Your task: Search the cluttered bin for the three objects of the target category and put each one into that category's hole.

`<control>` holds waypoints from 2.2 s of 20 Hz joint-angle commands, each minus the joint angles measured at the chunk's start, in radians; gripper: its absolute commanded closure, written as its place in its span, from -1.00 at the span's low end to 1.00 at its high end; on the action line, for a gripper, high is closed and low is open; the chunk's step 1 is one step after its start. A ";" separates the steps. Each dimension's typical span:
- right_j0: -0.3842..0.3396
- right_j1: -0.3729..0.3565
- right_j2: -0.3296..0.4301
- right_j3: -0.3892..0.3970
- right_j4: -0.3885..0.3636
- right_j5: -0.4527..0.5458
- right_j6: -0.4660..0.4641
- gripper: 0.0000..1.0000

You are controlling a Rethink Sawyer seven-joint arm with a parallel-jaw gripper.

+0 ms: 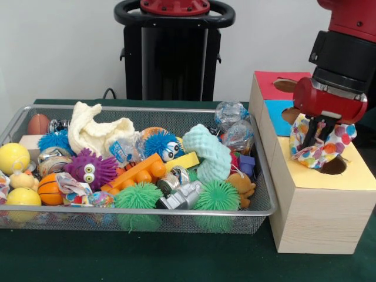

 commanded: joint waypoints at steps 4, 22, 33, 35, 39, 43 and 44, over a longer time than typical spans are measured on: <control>0.036 0.055 0.027 0.094 0.033 0.018 0.276 1.00; -0.055 0.024 0.161 0.121 0.038 0.072 0.116 1.00; -0.031 0.126 0.068 -0.042 0.018 0.061 0.205 1.00; 0.000 0.157 0.035 -0.072 0.018 0.050 0.238 1.00; 0.041 0.188 0.026 -0.110 0.042 0.052 0.266 1.00; 0.066 0.190 0.050 -0.115 0.065 0.047 0.258 1.00; 0.071 0.189 0.055 -0.112 0.070 0.044 0.258 1.00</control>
